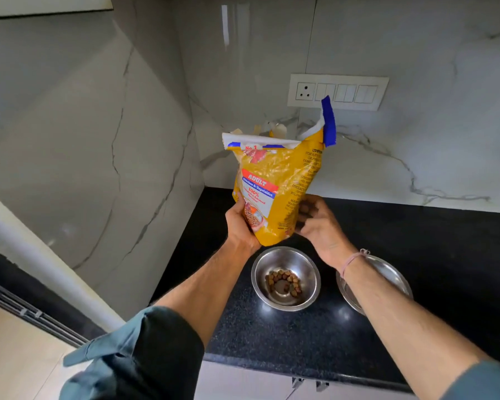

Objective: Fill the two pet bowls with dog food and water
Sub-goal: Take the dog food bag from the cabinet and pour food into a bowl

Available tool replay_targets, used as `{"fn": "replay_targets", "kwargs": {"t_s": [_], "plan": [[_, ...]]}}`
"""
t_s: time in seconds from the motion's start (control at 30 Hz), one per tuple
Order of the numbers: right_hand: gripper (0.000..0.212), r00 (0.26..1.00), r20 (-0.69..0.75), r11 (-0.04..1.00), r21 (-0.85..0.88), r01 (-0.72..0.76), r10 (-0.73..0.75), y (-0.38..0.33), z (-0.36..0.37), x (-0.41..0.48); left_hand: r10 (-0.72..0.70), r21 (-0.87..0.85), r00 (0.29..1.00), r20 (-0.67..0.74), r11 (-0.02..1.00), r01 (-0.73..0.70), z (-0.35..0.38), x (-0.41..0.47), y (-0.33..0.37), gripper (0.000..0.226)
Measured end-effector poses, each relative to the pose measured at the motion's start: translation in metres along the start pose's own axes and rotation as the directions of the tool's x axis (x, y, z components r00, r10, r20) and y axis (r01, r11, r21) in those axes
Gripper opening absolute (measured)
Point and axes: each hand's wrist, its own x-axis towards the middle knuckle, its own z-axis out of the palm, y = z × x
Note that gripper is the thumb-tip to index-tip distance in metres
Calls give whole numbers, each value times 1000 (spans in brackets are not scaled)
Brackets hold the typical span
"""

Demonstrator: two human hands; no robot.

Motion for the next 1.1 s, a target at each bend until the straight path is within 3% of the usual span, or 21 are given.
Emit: {"fn": "replay_targets", "kwargs": {"t_s": [0.1, 0.2, 0.4, 0.47, 0.6, 0.63, 0.73, 0.83, 0.9, 0.97, 1.03, 1.1], "plan": [[49, 992, -104, 997, 28, -69, 72, -14, -8, 16, -21, 44, 999, -25, 999, 22, -4, 0, 4, 47], [22, 983, -88, 983, 104, -153, 163, -36, -10, 26, -37, 96, 998, -58, 994, 42, -5, -1, 6, 44], [44, 925, 196, 923, 149, -355, 325, -51, -13, 36, -7, 184, 987, -158, 982, 36, 1, -9, -4, 43], [50, 911, 227, 906, 175, -385, 344, -48, -12, 36, -14, 243, 986, -165, 969, 54, 7, -17, -4, 28], [38, 908, 288, 902, 219, -372, 305, -48, -3, 25, -50, 245, 992, -111, 967, 76, 14, -30, 0, 15], [42, 907, 294, 897, 235, -373, 300, -45, -2, 22, -60, 251, 992, -108, 964, 86, 13, -31, 0, 17], [55, 914, 316, 912, 237, -335, 254, -32, 3, 16, -107, 323, 987, -119, 936, 140, -3, -30, -7, 60], [69, 918, 361, 929, 257, -267, 163, -19, 3, 7, -170, 438, 977, -125, 874, 208, -22, -28, -10, 51], [71, 931, 345, 918, 318, -238, 122, -16, 7, -3, -171, 497, 974, -149, 838, 223, -25, -33, -1, 41], [55, 953, 288, 924, 332, -188, 91, -14, 16, -16, -169, 510, 973, -154, 830, 225, -14, -52, 8, 33], [33, 973, 176, 902, 380, -205, 147, -8, 24, -27, -195, 502, 969, -150, 830, 244, 5, -81, 14, 21], [31, 968, 68, 890, 383, -247, 240, 1, 32, -37, -235, 462, 964, -124, 846, 266, 2, -98, 23, 24]]}}
